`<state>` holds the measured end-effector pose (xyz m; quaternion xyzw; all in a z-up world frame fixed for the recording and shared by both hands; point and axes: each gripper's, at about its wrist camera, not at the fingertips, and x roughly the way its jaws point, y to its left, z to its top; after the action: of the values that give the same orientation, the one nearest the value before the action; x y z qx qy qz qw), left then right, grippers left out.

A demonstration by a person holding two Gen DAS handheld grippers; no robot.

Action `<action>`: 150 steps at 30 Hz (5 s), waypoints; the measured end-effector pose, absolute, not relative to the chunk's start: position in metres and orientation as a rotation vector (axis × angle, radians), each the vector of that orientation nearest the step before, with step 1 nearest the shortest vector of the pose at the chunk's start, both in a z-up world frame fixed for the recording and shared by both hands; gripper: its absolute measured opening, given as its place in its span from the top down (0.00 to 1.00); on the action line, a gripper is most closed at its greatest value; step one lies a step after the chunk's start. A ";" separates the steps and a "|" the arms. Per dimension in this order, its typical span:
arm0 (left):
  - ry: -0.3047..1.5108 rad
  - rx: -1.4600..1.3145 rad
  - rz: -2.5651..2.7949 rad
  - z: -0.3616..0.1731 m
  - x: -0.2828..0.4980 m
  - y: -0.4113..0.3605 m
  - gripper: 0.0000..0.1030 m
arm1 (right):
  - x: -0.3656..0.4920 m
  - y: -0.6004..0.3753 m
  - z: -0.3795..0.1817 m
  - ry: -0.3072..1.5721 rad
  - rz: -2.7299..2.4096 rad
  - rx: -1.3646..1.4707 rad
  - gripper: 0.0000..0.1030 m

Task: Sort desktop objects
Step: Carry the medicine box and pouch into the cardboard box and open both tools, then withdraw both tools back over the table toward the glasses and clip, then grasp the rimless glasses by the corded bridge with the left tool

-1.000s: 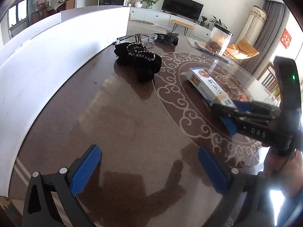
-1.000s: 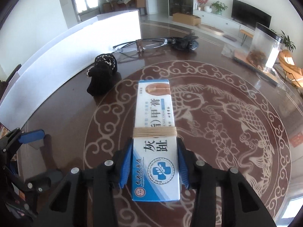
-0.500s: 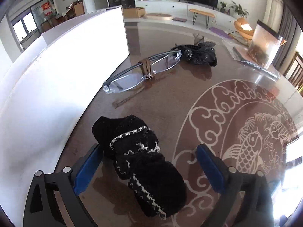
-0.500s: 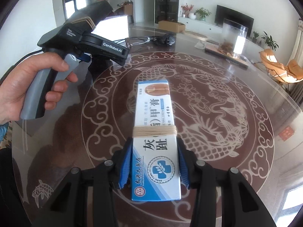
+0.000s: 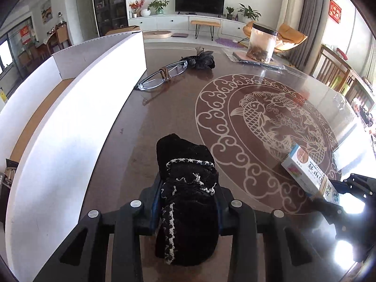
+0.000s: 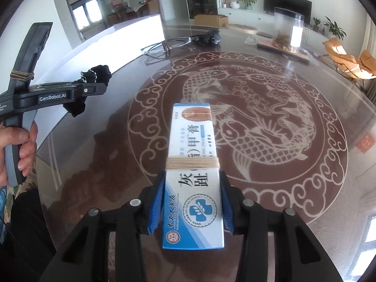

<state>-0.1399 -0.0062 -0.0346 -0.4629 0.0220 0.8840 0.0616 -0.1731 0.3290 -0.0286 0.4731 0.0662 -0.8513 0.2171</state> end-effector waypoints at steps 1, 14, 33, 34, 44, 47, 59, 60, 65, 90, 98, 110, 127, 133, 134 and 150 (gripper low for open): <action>0.075 -1.404 2.665 -0.036 -0.135 -0.005 0.66 | -0.175 0.326 -0.030 0.214 -2.346 1.329 0.54; -0.082 -1.221 2.721 0.024 -0.090 -0.034 0.66 | -0.204 0.293 0.021 0.344 -2.285 1.322 0.57; -0.314 -1.508 3.044 0.032 -0.107 -0.243 0.62 | -0.307 -0.054 0.116 0.182 -2.033 0.972 0.57; -0.321 -1.570 3.026 0.023 -0.112 -0.246 0.60 | -0.309 -0.068 0.106 0.198 -2.020 0.989 0.57; -0.441 -1.661 3.030 -0.007 -0.115 -0.251 0.02 | -0.306 -0.062 0.075 0.172 -2.061 1.041 0.15; -0.482 -1.526 3.076 0.003 -0.104 -0.249 0.02 | -0.293 -0.015 0.094 0.143 -2.138 0.961 0.11; -0.385 -1.042 3.119 0.084 -0.057 -0.159 0.02 | -0.196 0.249 0.037 0.108 -2.508 1.068 0.00; -0.377 -1.000 3.103 0.090 -0.055 -0.150 0.02 | -0.189 0.269 0.028 0.109 -2.535 1.108 0.00; -0.231 -0.906 3.031 0.109 -0.052 -0.096 0.02 | -0.161 0.344 -0.008 0.095 -2.622 1.248 0.00; 0.136 -1.189 2.666 -0.007 -0.061 0.046 0.02 | -0.137 0.349 -0.031 0.120 -2.628 1.264 0.00; 0.093 -1.201 2.668 -0.012 -0.065 0.040 0.02 | -0.136 0.343 -0.031 0.175 -2.629 1.251 0.00; 0.077 -1.224 2.655 -0.018 -0.073 0.039 0.02 | -0.134 0.343 -0.029 0.170 -2.629 1.222 0.00; 0.390 -1.140 2.717 -0.006 -0.170 0.058 0.02 | -0.126 0.350 -0.022 0.096 -2.624 1.133 0.00; 0.615 -1.119 2.733 -0.013 -0.273 0.063 0.02 | -0.126 0.351 -0.021 0.069 -2.603 1.120 0.00; 0.631 -1.137 2.728 -0.018 -0.290 0.062 0.02 | -0.126 0.351 -0.020 0.067 -2.599 1.117 0.00; 0.143 -1.341 2.672 -0.066 -0.380 0.011 0.66 | -0.124 0.354 -0.018 0.039 -2.597 1.095 0.00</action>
<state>-0.3796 0.0105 -0.0658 -0.4468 0.0477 0.8903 0.0744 -0.1239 0.3537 -0.0182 0.3834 0.0137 -0.9094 0.1610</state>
